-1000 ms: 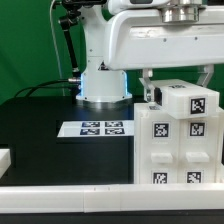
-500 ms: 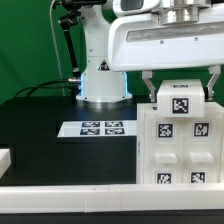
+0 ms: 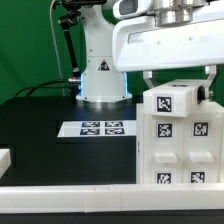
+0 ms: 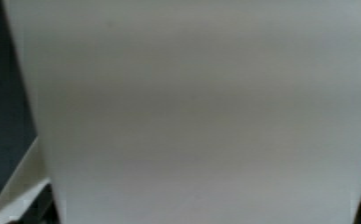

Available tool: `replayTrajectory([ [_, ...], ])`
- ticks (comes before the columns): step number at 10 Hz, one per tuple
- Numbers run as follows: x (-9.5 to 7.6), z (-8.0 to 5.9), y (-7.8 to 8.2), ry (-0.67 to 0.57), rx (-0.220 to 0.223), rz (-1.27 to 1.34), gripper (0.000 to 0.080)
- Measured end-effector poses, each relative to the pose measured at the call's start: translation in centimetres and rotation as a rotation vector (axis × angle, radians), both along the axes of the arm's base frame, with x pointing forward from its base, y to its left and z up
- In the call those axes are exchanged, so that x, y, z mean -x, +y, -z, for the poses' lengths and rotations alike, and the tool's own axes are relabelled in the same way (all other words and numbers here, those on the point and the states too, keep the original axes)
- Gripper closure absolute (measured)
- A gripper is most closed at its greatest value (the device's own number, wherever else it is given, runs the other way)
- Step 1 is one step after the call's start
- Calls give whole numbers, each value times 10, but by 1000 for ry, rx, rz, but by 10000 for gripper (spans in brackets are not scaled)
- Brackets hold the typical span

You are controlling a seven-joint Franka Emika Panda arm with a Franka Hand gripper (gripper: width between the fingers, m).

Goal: Assemble cabinet

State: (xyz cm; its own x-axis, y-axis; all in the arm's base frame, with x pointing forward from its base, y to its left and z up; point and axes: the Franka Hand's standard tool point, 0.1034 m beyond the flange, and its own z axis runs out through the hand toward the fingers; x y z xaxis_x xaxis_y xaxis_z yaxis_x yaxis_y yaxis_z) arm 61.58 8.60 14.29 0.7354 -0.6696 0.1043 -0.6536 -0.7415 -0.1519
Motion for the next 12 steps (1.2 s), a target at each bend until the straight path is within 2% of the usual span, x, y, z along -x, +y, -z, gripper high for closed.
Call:
replayTrajectory([
  [3, 3, 1, 1, 17, -52, 290, 246],
  [9, 2, 2, 4, 95, -240, 917, 246],
  [12, 3, 2, 3, 135, -295, 1115, 247],
])
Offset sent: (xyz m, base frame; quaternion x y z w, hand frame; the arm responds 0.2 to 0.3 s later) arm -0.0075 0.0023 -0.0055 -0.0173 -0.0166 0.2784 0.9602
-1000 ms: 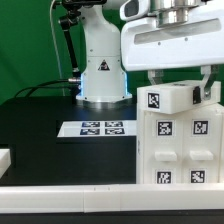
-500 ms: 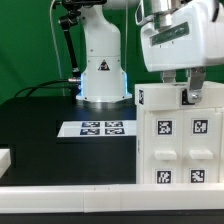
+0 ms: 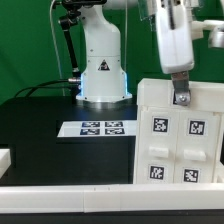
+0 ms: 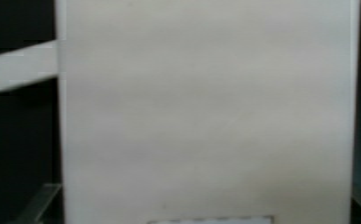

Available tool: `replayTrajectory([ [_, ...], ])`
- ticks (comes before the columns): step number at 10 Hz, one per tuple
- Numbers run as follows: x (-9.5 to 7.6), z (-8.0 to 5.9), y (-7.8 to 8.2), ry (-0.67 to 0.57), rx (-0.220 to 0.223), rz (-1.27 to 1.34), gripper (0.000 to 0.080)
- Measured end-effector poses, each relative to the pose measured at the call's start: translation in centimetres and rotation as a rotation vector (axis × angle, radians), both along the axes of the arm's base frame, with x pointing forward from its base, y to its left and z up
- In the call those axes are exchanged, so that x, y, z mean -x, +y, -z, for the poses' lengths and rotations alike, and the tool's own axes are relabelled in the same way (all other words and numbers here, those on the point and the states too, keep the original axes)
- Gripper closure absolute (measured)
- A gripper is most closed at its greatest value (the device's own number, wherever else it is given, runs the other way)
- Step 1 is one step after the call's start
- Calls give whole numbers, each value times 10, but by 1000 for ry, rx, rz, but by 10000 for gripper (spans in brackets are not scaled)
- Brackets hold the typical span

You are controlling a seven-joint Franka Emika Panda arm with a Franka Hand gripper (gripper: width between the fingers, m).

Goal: Assemble cabinet

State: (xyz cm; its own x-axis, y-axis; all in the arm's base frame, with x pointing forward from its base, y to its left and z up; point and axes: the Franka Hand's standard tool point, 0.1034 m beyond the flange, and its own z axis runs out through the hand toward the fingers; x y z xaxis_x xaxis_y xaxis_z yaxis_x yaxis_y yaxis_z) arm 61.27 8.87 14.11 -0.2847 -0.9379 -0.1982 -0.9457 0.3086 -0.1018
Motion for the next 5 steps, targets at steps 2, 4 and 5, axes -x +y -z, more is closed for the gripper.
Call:
replayTrajectory([
  [2, 0, 0, -1, 4, -4, 27, 247],
  [4, 1, 0, 1, 2, -2, 7, 143],
  [5, 1, -3, 6, -4, -5, -1, 46],
])
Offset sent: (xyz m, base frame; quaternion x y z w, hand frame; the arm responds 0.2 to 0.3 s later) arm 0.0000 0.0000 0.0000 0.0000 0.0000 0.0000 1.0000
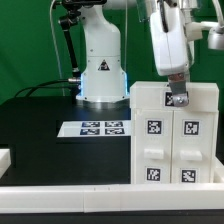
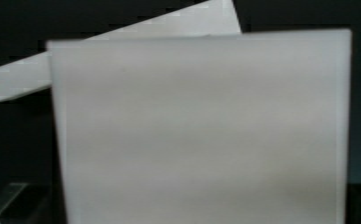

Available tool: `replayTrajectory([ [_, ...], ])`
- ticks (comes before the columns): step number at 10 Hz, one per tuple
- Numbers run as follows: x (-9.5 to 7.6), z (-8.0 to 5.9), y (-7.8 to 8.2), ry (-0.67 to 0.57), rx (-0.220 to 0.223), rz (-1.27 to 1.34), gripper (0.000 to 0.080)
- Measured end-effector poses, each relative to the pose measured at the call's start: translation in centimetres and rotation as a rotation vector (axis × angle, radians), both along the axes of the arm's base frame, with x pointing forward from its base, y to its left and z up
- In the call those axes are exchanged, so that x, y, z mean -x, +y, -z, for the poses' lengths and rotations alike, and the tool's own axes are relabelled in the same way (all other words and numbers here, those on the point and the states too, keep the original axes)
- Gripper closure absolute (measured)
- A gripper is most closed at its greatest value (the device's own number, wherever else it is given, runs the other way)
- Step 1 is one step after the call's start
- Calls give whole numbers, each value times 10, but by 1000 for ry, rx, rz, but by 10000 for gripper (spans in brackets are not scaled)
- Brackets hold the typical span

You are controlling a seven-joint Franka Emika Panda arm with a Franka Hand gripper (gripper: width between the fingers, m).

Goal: Assemble cabinet

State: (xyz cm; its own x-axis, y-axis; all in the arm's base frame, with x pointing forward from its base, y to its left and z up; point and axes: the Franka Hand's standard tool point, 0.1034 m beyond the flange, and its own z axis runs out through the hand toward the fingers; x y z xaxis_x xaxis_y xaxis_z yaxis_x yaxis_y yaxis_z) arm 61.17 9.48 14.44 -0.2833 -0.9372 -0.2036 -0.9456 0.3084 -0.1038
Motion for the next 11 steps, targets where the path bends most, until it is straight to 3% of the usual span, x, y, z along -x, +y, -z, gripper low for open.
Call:
replayTrajectory([
  [4, -3, -22, 19, -31, -30, -3, 2],
  [11, -3, -20, 22, -34, -25, -31, 3],
])
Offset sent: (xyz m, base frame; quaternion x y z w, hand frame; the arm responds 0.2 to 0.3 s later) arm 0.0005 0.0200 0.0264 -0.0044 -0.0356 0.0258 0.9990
